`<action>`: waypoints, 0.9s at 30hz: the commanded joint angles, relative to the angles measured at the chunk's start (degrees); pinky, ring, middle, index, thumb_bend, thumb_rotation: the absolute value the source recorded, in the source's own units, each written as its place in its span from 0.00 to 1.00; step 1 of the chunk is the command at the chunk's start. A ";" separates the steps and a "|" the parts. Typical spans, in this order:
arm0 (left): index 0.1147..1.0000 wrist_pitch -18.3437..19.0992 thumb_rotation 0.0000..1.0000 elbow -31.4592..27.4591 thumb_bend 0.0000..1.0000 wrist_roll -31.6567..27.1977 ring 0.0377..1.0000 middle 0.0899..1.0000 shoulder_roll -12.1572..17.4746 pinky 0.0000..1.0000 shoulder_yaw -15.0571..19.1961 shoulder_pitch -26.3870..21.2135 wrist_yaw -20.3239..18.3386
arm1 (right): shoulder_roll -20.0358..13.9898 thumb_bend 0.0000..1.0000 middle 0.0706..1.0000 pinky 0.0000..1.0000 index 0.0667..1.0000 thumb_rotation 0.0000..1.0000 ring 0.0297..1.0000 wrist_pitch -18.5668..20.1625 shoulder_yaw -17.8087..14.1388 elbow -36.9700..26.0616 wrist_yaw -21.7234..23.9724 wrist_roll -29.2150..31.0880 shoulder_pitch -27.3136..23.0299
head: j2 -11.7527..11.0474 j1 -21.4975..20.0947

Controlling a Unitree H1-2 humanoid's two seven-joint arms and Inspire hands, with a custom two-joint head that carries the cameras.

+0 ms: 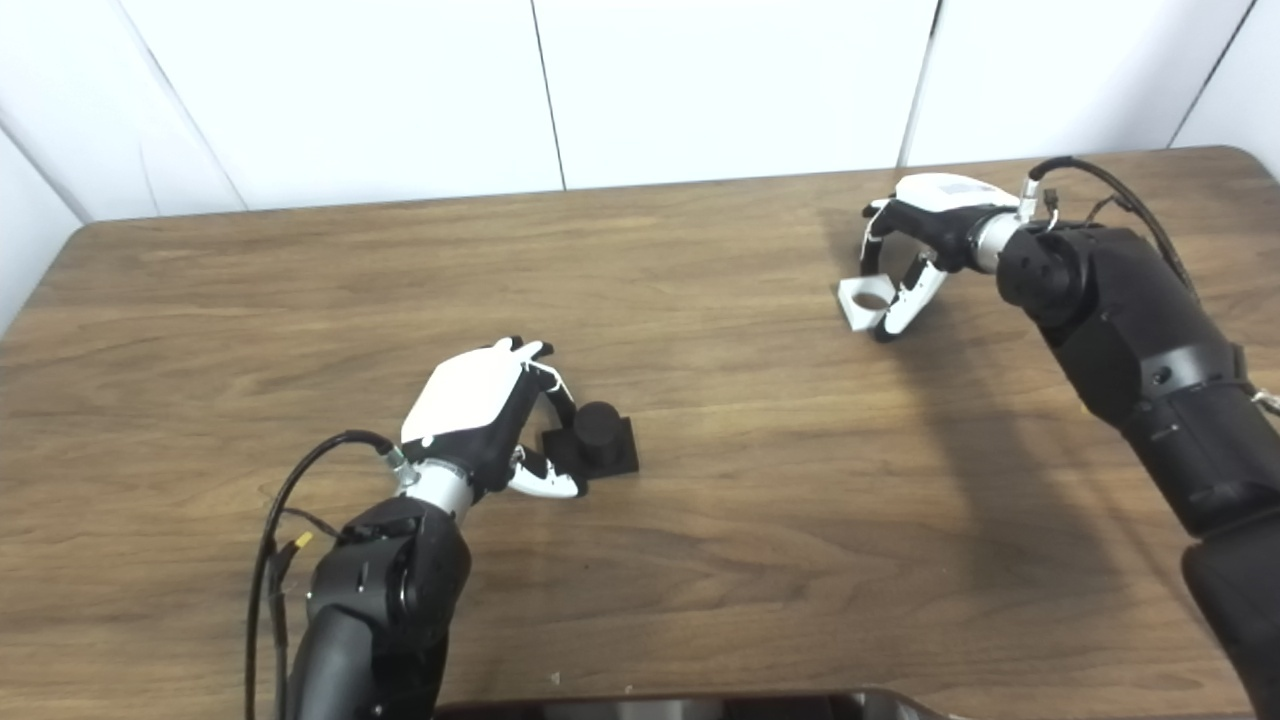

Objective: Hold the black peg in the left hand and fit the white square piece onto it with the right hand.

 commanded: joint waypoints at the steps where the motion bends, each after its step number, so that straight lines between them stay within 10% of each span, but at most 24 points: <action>1: 0.42 -0.21 0.06 -0.90 0.53 -0.06 1.00 0.95 -0.43 1.00 0.15 -1.62 0.24 | -0.68 0.53 0.95 0.99 0.46 0.15 1.00 -1.26 -0.74 0.32 -2.23 -0.23 -2.86 | 0.06 -0.01; 27: 0.42 -0.59 0.06 -1.11 0.52 0.79 1.00 0.93 -0.48 1.00 0.18 -1.98 -0.14 | -0.24 0.52 0.95 0.97 0.46 0.15 1.00 -1.72 -0.91 0.20 -3.80 -0.30 -1.96 | 0.08 0.06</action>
